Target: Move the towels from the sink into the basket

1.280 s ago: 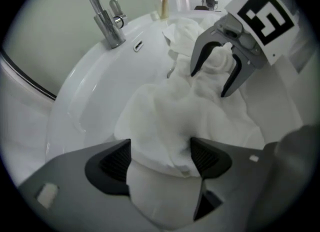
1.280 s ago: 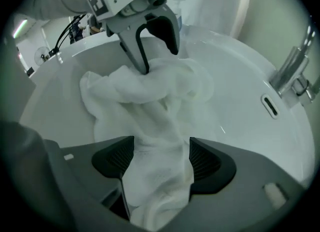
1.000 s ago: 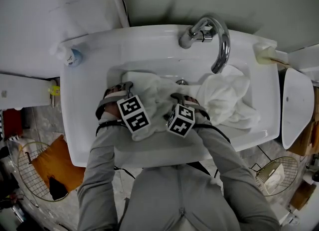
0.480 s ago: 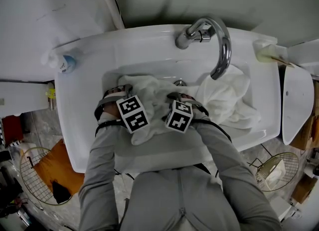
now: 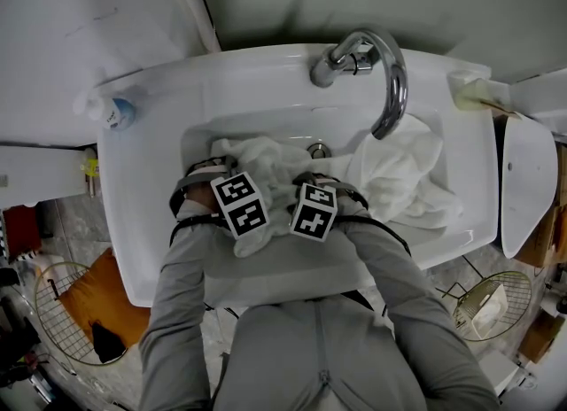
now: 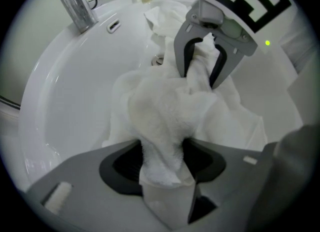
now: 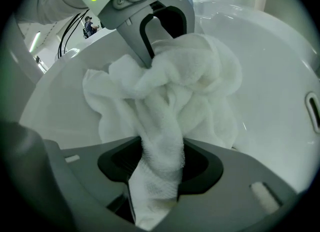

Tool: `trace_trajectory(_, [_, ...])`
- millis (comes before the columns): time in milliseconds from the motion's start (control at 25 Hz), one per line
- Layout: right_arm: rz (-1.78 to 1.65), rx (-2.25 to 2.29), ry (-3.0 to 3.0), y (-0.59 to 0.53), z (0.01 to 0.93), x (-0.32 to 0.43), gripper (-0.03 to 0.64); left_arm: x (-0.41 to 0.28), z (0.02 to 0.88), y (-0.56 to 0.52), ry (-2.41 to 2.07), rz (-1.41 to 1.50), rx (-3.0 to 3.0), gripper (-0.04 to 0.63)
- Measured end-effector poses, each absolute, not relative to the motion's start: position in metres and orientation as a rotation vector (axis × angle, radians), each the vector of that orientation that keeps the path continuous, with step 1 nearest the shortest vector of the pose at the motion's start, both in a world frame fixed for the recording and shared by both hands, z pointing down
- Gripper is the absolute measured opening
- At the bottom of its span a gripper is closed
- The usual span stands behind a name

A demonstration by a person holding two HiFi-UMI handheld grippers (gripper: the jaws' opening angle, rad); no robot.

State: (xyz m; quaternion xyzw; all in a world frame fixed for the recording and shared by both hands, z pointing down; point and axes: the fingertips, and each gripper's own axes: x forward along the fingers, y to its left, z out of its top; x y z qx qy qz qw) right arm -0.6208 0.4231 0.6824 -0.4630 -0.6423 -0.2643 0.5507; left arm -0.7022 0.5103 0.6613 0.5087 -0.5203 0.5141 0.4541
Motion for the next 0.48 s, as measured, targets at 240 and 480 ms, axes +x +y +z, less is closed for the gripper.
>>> trace_trajectory(240, [-0.714,-1.113,-1.538,0.428,0.68,-0.612,0.119,-0.699,0.655,0.512,-1.283,1.341,1.233,0.219])
trace_trajectory(480, [-0.761,-1.043,-1.681,0.426,0.665,-0.62,0.087,-0.698,0.638,0.516,-1.329,1.295,1.21,0.181])
